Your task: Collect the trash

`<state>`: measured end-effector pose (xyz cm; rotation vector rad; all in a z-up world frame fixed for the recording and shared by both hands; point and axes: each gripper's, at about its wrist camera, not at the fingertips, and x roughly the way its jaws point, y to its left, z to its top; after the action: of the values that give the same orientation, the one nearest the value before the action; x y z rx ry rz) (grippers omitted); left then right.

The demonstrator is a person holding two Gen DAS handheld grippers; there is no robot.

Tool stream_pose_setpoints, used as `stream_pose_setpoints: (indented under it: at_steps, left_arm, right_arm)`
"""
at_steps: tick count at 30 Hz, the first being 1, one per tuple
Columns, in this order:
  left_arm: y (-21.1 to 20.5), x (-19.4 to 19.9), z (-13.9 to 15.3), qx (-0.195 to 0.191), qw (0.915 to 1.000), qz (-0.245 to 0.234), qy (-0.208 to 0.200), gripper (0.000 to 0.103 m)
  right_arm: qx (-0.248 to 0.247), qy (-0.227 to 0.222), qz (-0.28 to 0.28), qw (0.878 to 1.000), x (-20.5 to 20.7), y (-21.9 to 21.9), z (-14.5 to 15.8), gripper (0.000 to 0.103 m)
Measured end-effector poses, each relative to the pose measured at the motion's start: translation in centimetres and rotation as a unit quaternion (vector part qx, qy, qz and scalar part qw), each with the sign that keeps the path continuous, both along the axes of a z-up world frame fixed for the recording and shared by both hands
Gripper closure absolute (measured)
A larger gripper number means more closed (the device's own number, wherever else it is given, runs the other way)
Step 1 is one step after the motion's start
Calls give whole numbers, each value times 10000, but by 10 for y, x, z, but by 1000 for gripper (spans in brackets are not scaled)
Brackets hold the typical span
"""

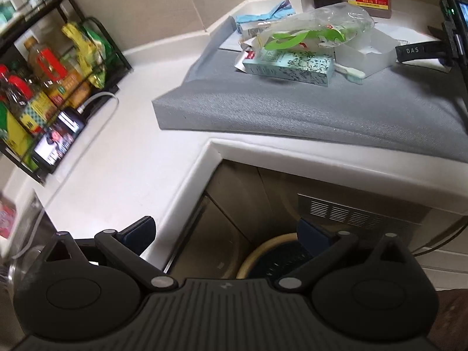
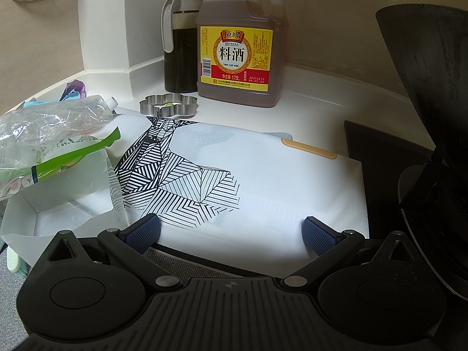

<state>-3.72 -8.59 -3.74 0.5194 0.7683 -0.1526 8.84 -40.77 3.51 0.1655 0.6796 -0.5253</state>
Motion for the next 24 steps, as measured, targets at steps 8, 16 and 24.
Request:
stream_pose_setpoints:
  at_steps: [8,16,24]
  left_arm:
    - [-4,35,34,238,9990,186,316,0]
    - [39,-4,83,184,9996,77,197,0]
    - [50,3,116,54,9988,220,440,0]
  right_arm:
    - [-1,0,-1,10000,0,0,0,0]
    - [0,-1,-37,10000,-1,0,0,0]
    - [-1,-2,-37,10000,-1,1,0,0]
